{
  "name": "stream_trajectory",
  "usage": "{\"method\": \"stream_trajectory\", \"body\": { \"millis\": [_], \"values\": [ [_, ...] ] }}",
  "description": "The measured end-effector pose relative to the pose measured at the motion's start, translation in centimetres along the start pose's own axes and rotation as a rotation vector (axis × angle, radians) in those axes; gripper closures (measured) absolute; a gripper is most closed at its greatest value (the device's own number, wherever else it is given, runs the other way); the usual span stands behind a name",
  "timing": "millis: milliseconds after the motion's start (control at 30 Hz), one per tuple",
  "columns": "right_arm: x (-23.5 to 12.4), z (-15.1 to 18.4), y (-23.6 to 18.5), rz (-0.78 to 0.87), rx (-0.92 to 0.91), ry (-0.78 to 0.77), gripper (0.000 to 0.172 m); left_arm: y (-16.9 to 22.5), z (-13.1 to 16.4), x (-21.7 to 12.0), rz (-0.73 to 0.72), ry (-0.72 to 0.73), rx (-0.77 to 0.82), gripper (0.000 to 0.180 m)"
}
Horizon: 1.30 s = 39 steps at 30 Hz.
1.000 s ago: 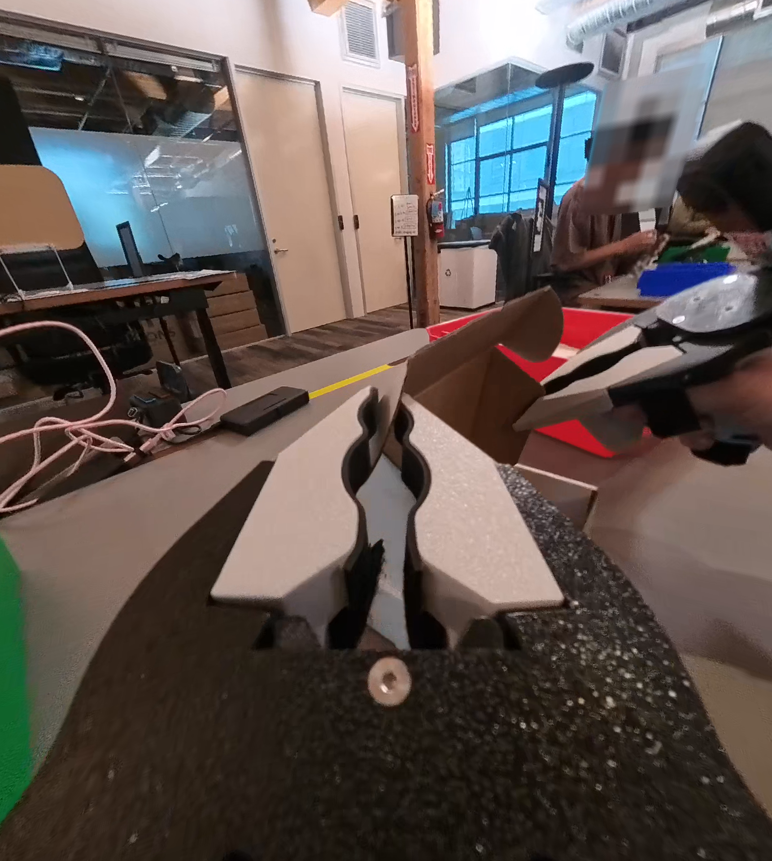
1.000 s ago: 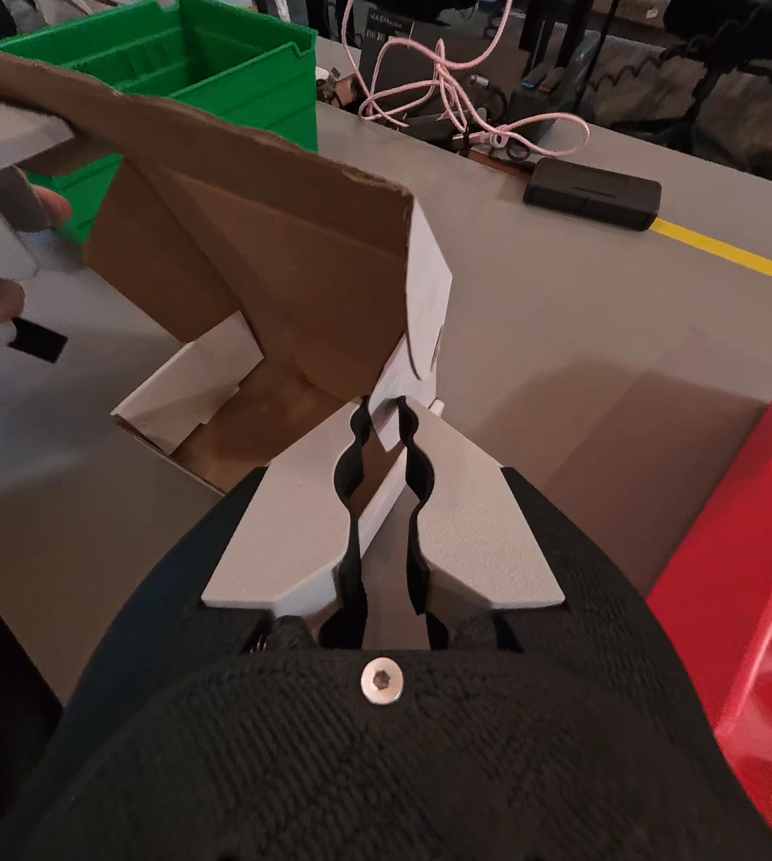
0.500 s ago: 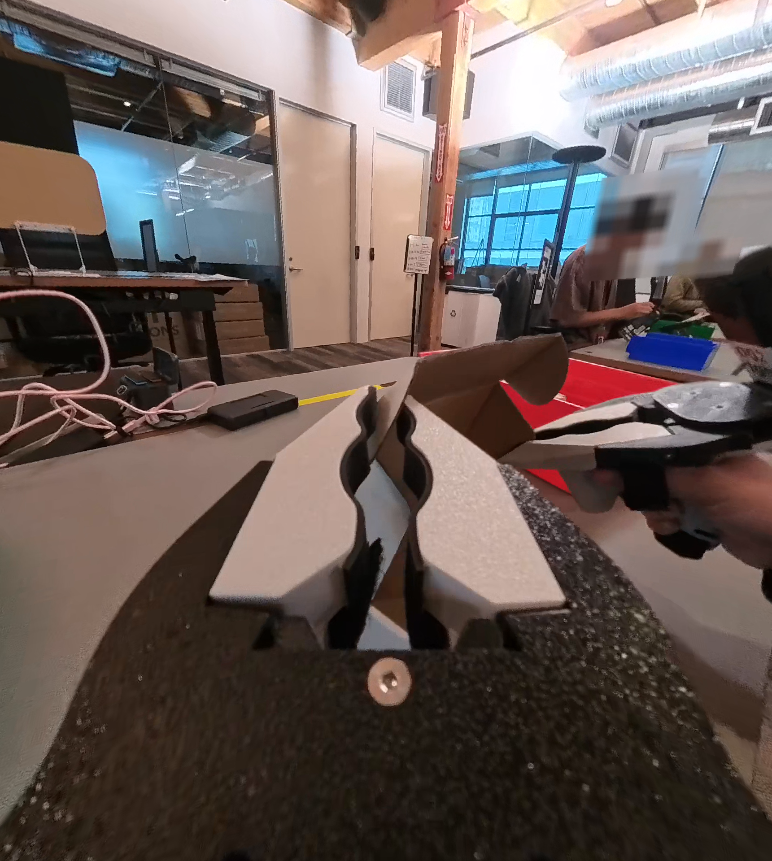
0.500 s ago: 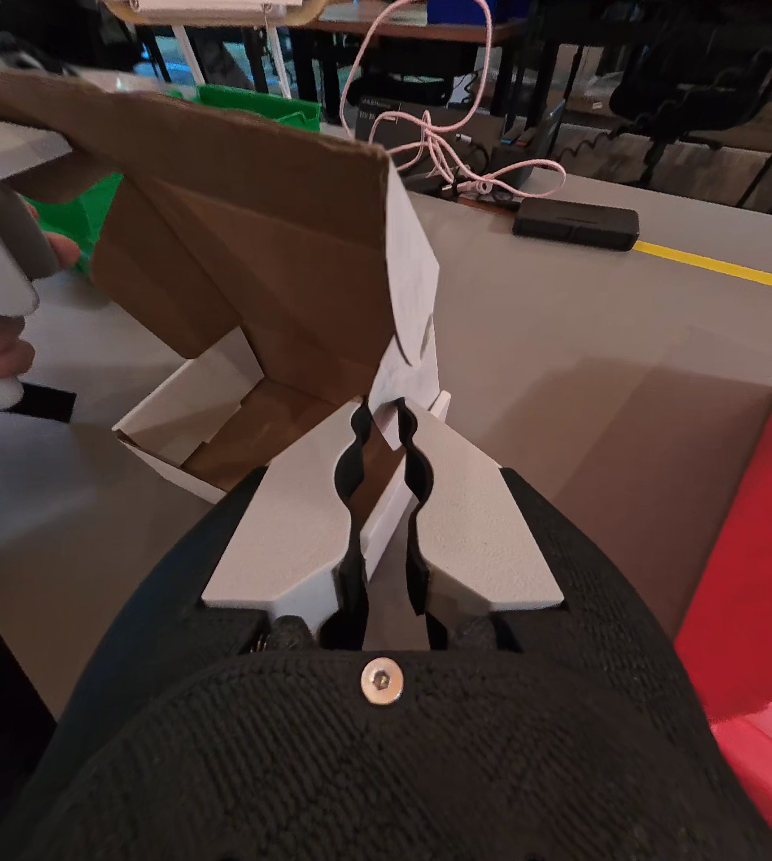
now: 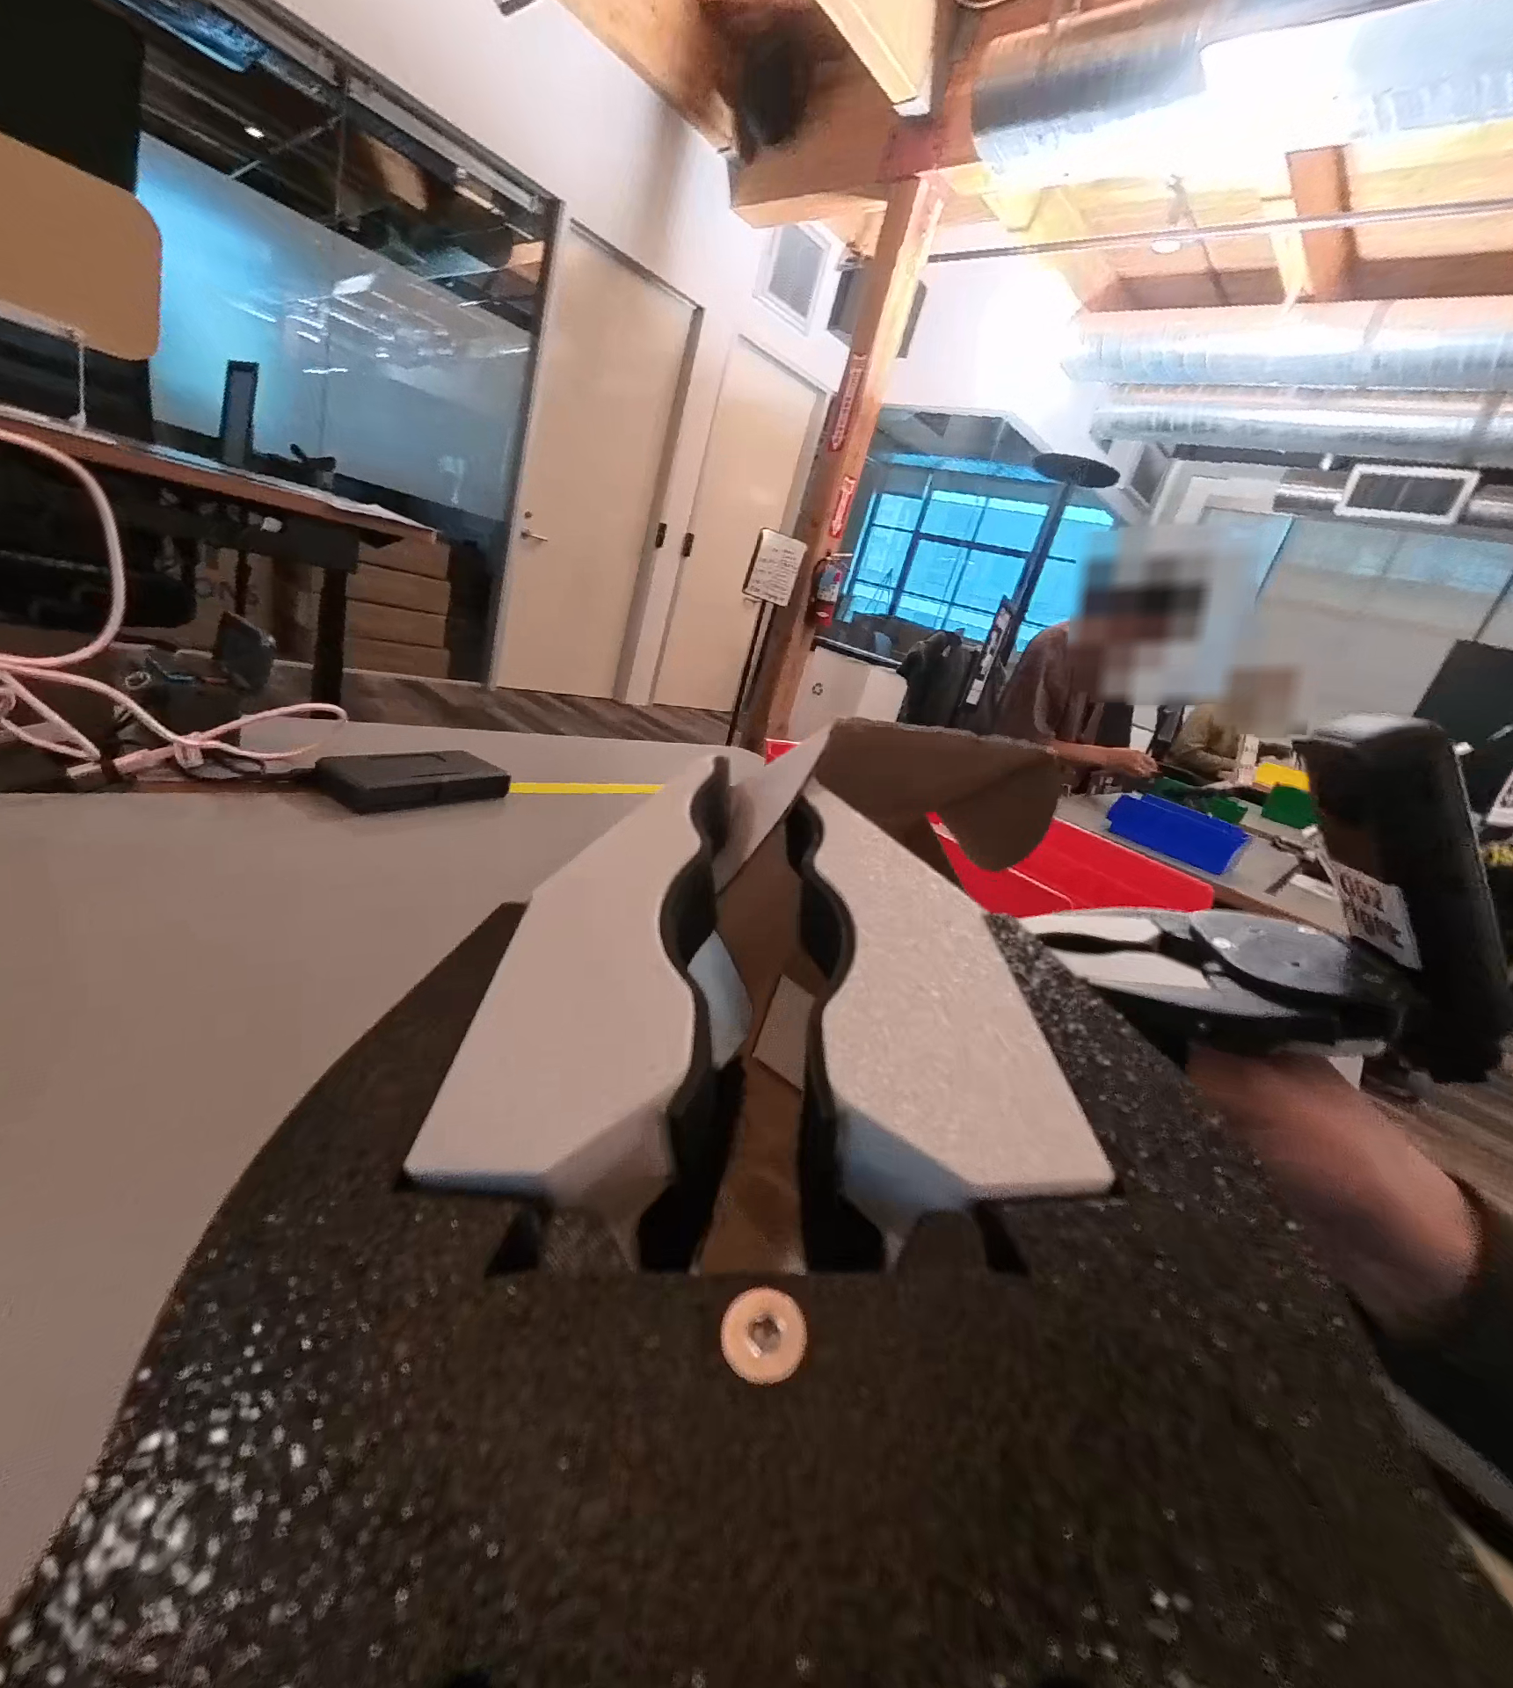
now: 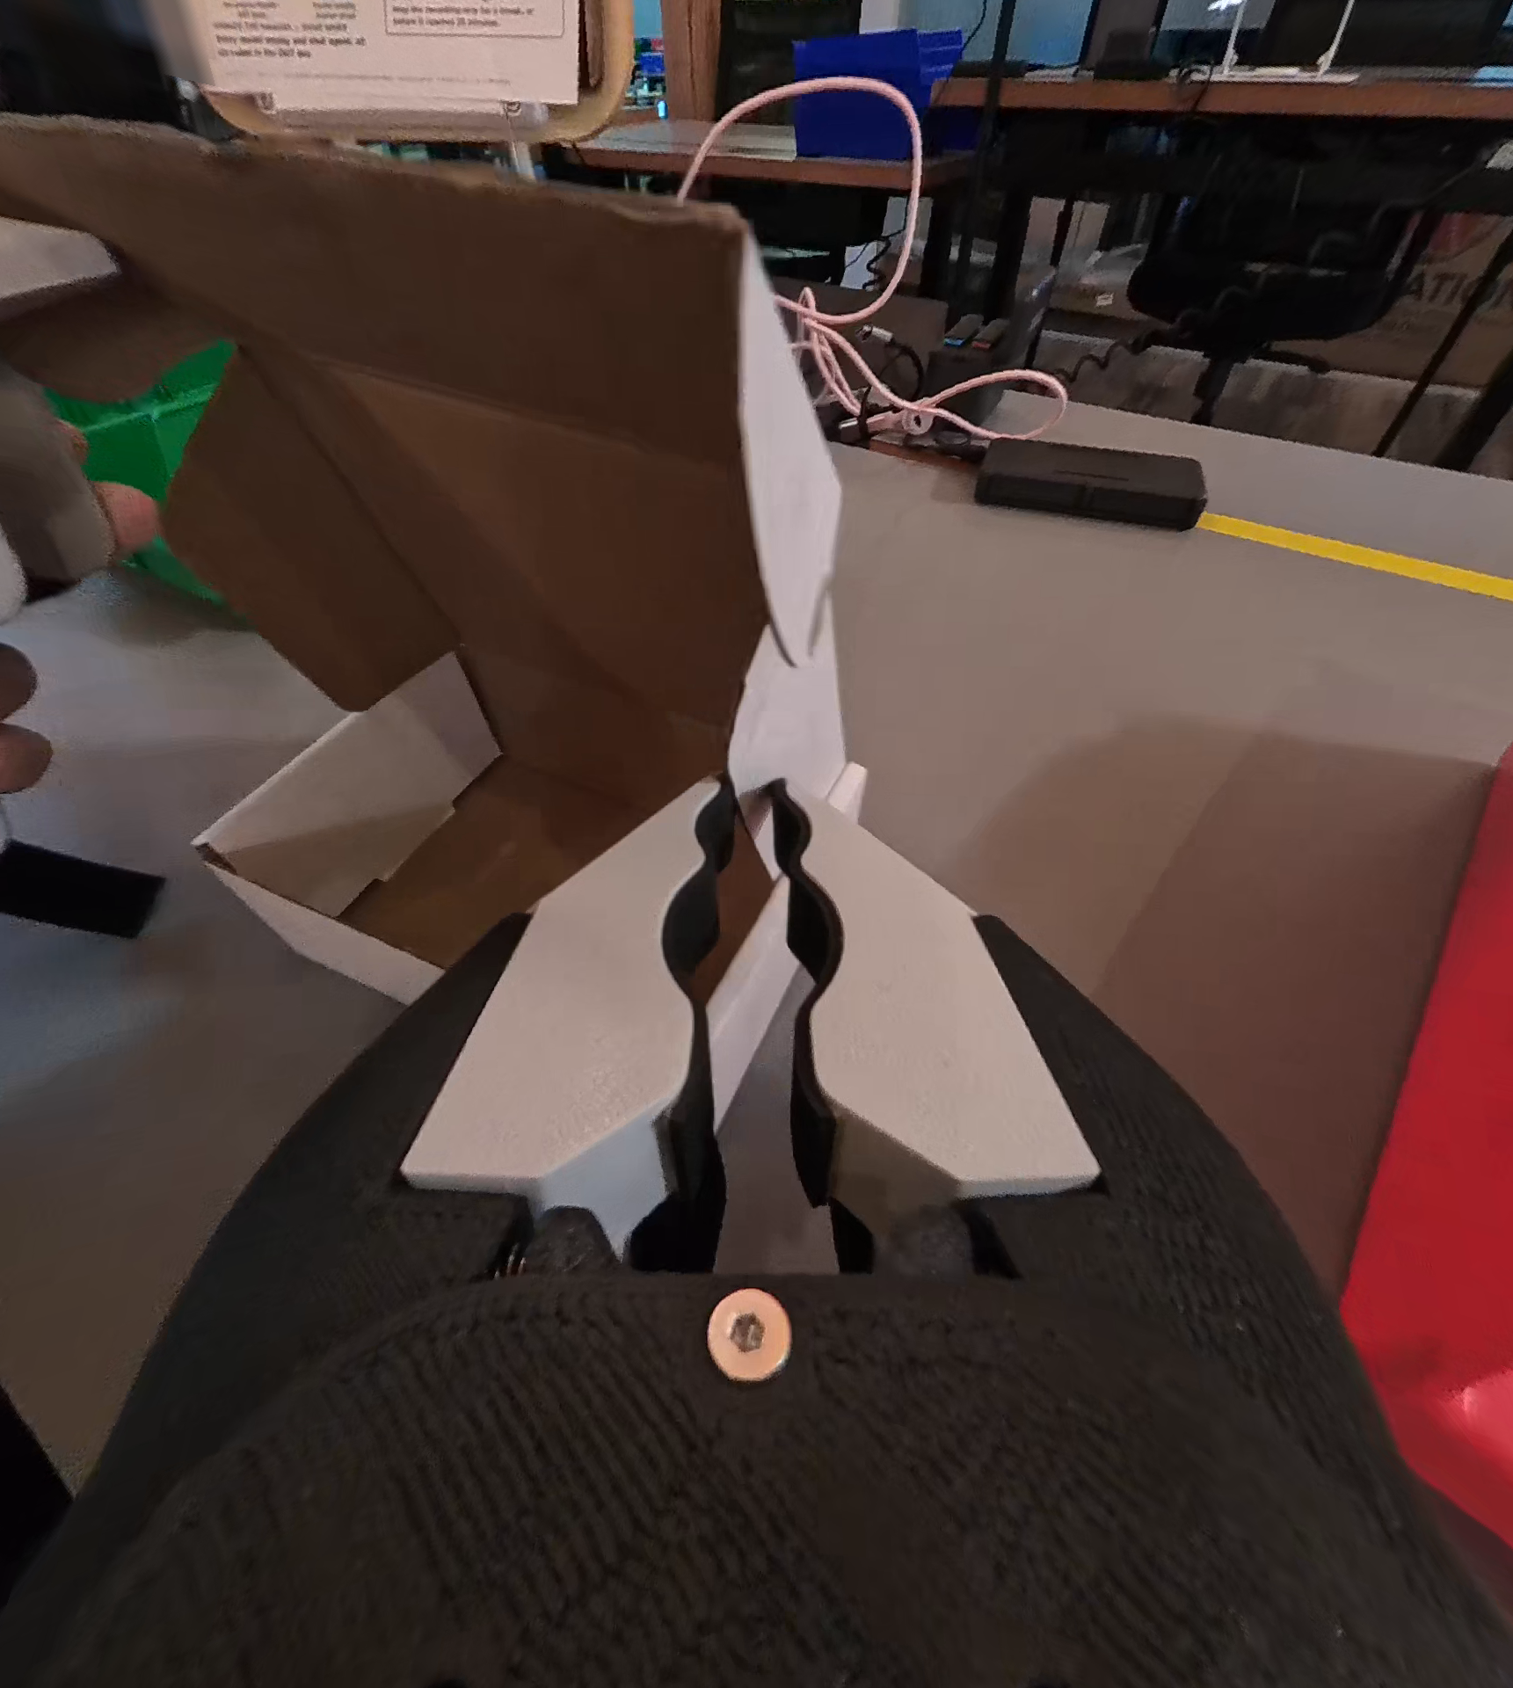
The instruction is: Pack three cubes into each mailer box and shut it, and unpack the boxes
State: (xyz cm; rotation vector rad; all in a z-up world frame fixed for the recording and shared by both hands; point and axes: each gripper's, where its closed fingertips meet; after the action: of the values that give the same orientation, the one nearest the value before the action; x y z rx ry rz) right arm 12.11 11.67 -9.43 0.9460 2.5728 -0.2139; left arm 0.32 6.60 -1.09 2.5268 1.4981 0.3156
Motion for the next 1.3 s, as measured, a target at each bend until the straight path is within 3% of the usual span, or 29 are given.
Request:
{"method": "stream_trajectory", "body": {
  "millis": [33, 100, 233, 300, 433, 500, 667, 833, 900, 1000, 1100, 1233, 1300],
  "values": [
    [-0.1, -0.1, 0.0, -0.007, 0.003, 0.004, 0.167, 0.0, 0.0, -0.4, 0.005, -0.007, 0.028, 0.164],
    [-0.1, 0.0, 0.0, -0.019, 0.022, 0.003, 0.169, -0.4, 0.5, -1.3, -0.034, -0.042, 0.08, 0.12],
    [0.1, -0.2, 0.0, 0.002, 0.007, 0.012, 0.17, -0.2, 3.1, -2.9, -0.109, -0.117, 0.156, 0.109],
    [0.2, -0.2, 0.0, 0.016, -0.002, 0.017, 0.171, 0.3, 4.9, -3.6, -0.144, -0.173, 0.207, 0.117],
    [0.2, -0.3, -0.2, 0.021, 0.004, 0.029, 0.171, 0.9, 6.8, -4.6, -0.215, -0.208, 0.357, 0.166],
    [0.2, -0.3, -0.2, 0.023, 0.003, 0.032, 0.171, 1.1, 7.3, -4.6, -0.229, -0.23, 0.405, 0.18],
    [0.3, 0.2, -0.6, 0.018, -0.003, 0.008, 0.17, 0.6, 7.3, -3.5, -0.21, -0.265, 0.378, 0.18],
    [0.6, 2.1, -1.2, 0.008, -0.023, -0.069, 0.165, -0.7, 8.9, -3.5, -0.175, -0.424, 0.345, 0.18],
    [0.1, 3.1, -1.9, -0.046, -0.022, -0.117, 0.158, -0.6, 9.0, -4.6, -0.128, -0.455, 0.316, 0.18],
    [-2.1, 4.8, -2.9, -0.119, -0.034, -0.218, 0.134, -1.0, 7.7, -7.1, -0.112, -0.433, 0.317, 0.18],
    [-5.1, 4.8, -4.1, -0.189, -0.171, -0.201, 0.111, -1.4, 4.4, -9.2, -0.138, -0.291, 0.311, 0.154],
    [-8.2, 1.8, -6.0, -0.209, -0.486, -0.003, 0.069, 1.2, 0.6, -9.0, -0.037, -0.132, 0.343, 0.068],
    [-7.9, 1.2, -6.5, -0.189, -0.618, 0.006, 0.05, 3.3, 1.2, -7.5, 0.069, -0.158, 0.397, 0.058]
  ]
}}
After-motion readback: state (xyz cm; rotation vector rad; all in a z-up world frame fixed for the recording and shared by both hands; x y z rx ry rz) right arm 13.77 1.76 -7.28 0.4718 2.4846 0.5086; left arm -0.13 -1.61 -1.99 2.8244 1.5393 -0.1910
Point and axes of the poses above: each gripper's, where its closed fingertips meet, x out along the fingers, z out of its underside, y = z × x across the jaws, and after that the axes turned 9 degrees about -y, right-handed
